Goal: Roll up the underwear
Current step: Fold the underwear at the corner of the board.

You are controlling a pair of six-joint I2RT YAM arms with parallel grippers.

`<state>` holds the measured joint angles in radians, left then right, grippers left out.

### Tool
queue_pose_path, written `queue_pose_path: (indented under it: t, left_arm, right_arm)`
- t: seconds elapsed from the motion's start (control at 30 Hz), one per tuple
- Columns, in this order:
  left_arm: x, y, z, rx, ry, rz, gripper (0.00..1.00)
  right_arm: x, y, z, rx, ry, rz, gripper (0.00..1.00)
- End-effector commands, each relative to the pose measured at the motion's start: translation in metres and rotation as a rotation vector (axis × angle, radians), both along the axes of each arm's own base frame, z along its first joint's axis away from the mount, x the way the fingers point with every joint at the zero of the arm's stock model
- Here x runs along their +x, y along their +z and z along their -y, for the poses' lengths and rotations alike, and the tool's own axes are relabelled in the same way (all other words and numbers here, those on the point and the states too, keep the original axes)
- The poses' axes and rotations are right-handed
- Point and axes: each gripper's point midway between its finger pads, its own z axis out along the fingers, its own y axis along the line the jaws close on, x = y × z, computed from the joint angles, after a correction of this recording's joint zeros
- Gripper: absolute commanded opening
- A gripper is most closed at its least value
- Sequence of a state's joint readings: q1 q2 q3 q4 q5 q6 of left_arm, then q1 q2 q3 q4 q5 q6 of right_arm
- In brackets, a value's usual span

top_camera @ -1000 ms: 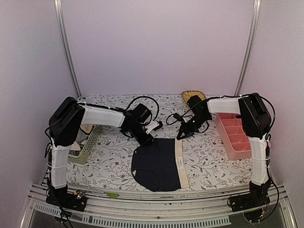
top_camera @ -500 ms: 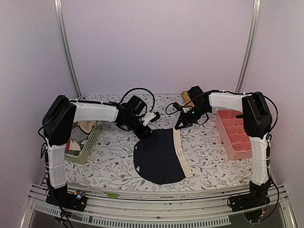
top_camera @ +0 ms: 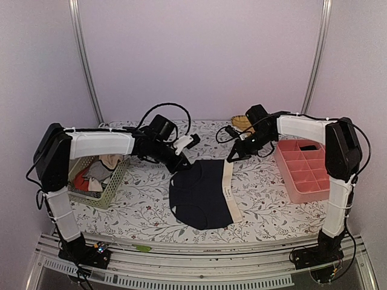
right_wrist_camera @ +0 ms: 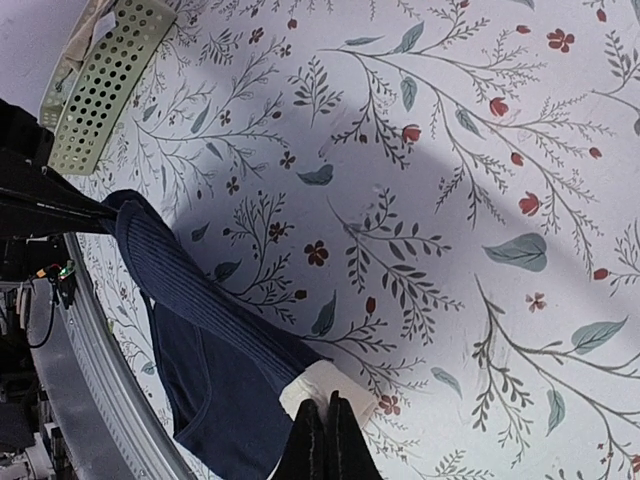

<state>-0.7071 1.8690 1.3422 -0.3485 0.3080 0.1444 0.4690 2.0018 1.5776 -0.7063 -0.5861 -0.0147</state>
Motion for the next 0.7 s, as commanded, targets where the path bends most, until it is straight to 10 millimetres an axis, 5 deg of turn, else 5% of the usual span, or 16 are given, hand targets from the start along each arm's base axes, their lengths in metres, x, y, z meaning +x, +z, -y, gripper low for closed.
queue_pose_path:
  t: [0.0, 0.67]
  left_arm:
    - [-0.018, 0.009, 0.004, -0.048, -0.035, -0.016, 0.0]
    - [-0.12, -0.012, 0.012, -0.104, -0.182, -0.2, 0.0]
  right_arm:
    - [-0.02, 0.01, 0.0, 0.024, 0.015, 0.01, 0.0]
    - [-0.105, -0.014, 0.021, -0.002, 0.023, -0.113, 0.0]
